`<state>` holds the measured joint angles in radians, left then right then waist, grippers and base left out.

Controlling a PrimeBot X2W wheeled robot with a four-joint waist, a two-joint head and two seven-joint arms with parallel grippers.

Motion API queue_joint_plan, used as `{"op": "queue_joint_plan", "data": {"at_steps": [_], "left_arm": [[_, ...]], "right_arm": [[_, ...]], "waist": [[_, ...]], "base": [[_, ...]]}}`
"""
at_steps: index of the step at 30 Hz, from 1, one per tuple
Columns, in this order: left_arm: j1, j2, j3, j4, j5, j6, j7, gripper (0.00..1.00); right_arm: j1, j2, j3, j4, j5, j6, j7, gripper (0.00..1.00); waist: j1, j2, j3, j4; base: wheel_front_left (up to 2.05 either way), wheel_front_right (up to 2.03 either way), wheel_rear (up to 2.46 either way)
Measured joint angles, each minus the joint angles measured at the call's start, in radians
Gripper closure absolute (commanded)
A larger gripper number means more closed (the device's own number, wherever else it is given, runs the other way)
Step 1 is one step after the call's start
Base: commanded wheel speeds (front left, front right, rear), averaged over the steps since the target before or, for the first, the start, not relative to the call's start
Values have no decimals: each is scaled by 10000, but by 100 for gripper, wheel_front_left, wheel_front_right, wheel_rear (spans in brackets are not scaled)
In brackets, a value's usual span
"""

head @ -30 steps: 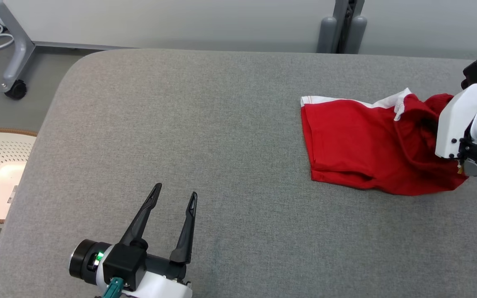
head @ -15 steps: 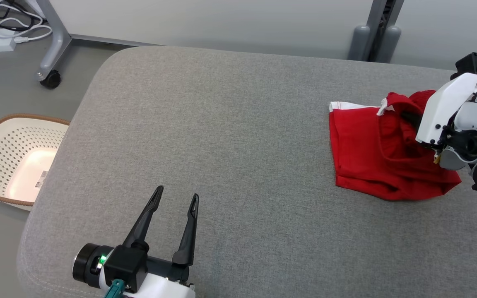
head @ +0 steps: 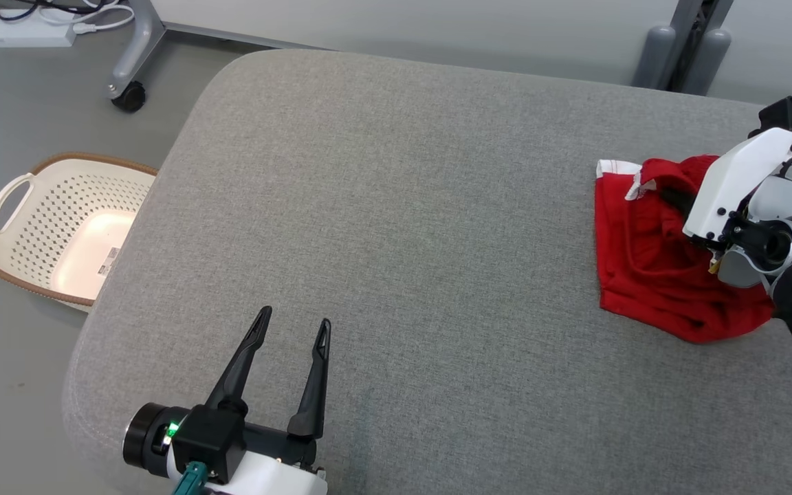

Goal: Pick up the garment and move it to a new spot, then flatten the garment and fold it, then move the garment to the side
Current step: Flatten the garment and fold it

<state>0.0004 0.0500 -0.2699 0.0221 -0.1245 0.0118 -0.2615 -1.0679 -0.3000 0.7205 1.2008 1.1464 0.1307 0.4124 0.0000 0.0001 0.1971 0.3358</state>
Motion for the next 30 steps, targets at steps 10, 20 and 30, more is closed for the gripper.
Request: {"op": "queue_joint_plan", "data": {"at_steps": [10, 20, 30], "left_arm": [[-96, -2, -232, 0, -98, 71, 0, 0], [-125, 0, -334, 71, -107, 123, 0, 0], [-71, -2, -115, 174, -2, 79, 0, 0]], "right_arm": [[14, 79, 109, 245, -35, 0, -96, 100], [-79, 169, 140, 596, -128, 0, -249, 0], [-131, 516, 297, 454, -182, 0, -343, 0]], "waist": [[0, 0, 389, 432], [0, 0, 417, 527], [0, 0, -111, 211]], "base": [[0, 0, 0], [0, 0, 0], [0, 0, 0]]}}
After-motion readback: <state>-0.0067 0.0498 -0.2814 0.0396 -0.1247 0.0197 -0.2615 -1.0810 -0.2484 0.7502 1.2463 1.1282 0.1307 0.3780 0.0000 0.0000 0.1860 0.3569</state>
